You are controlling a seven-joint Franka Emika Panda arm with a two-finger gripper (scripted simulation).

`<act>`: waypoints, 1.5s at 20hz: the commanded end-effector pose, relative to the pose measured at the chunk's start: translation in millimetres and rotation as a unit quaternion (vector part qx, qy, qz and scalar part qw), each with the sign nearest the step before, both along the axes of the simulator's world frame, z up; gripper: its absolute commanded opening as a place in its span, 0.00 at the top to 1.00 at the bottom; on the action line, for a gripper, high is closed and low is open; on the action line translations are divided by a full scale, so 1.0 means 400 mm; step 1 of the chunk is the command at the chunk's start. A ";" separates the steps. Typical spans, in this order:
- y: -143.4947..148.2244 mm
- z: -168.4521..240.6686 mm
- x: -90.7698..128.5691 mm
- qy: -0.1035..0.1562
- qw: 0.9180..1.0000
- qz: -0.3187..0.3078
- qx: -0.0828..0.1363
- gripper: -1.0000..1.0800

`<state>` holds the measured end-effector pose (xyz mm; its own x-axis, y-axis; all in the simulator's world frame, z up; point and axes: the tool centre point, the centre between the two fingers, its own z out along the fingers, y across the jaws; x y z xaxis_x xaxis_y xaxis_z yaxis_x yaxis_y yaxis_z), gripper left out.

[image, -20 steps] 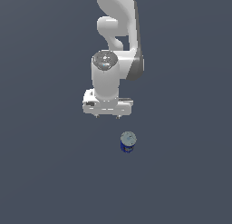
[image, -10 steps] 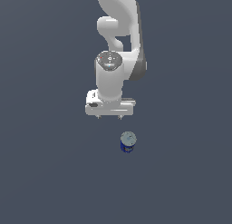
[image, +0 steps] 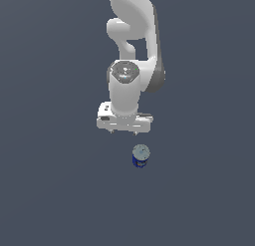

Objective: Pick up the object and move it to a goal position.

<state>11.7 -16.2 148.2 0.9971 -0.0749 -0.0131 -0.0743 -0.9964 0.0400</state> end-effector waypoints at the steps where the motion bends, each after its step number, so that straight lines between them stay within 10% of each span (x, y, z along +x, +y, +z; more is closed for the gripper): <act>1: 0.016 -0.005 0.018 -0.002 1.000 -0.019 0.001 0.04; 30: 0.184 -0.064 0.162 -0.012 0.980 -0.196 0.017 0.04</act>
